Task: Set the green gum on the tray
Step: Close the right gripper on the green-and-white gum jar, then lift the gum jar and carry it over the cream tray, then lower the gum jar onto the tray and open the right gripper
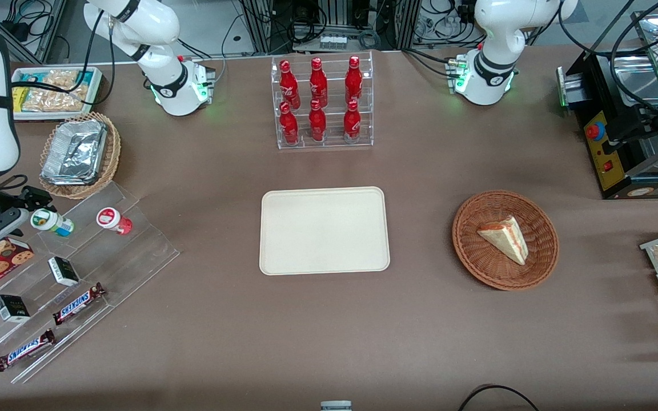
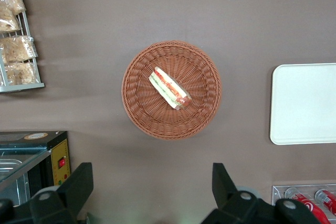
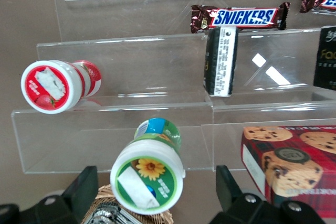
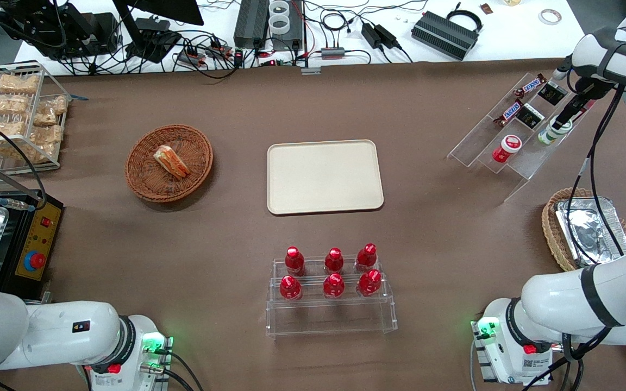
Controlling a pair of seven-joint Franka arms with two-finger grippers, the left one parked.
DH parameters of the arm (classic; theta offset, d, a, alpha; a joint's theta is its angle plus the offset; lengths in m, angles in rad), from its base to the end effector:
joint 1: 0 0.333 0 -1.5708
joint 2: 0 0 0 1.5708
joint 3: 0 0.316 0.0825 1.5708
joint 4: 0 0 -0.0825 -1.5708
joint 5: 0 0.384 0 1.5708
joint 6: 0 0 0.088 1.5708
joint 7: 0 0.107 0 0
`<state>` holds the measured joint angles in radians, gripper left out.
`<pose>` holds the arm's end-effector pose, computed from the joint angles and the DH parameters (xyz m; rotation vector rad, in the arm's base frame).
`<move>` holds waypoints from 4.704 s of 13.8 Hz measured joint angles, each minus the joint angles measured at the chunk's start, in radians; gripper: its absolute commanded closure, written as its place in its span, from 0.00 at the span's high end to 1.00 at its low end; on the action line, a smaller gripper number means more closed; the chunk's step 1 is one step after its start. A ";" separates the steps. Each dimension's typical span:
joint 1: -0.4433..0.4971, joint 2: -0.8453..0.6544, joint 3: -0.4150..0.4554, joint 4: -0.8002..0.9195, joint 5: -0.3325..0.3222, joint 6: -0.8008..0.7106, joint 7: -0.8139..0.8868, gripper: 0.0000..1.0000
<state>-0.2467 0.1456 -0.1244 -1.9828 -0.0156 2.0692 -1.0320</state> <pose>0.5394 -0.2089 0.3891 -2.9529 -1.0272 0.1013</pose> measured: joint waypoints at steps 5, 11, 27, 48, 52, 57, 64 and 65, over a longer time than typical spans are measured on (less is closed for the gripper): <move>-0.008 0.000 0.000 -0.038 0.001 0.036 0.000 0.00; -0.008 -0.005 0.001 -0.037 0.001 0.037 0.000 0.00; 0.269 -0.027 0.020 0.124 0.005 -0.183 0.466 0.00; 0.932 0.436 0.023 0.435 0.121 0.005 1.719 0.00; 0.973 0.518 0.023 0.507 0.183 0.031 1.804 0.00; 0.981 0.559 0.045 0.517 0.248 0.083 1.812 0.00; 1.026 0.593 0.045 0.519 0.243 0.092 1.816 0.00; 1.028 0.595 0.045 0.519 0.240 0.093 1.816 0.00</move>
<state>0.7809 0.7406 -0.0799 -1.4639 0.2247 2.1626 0.7835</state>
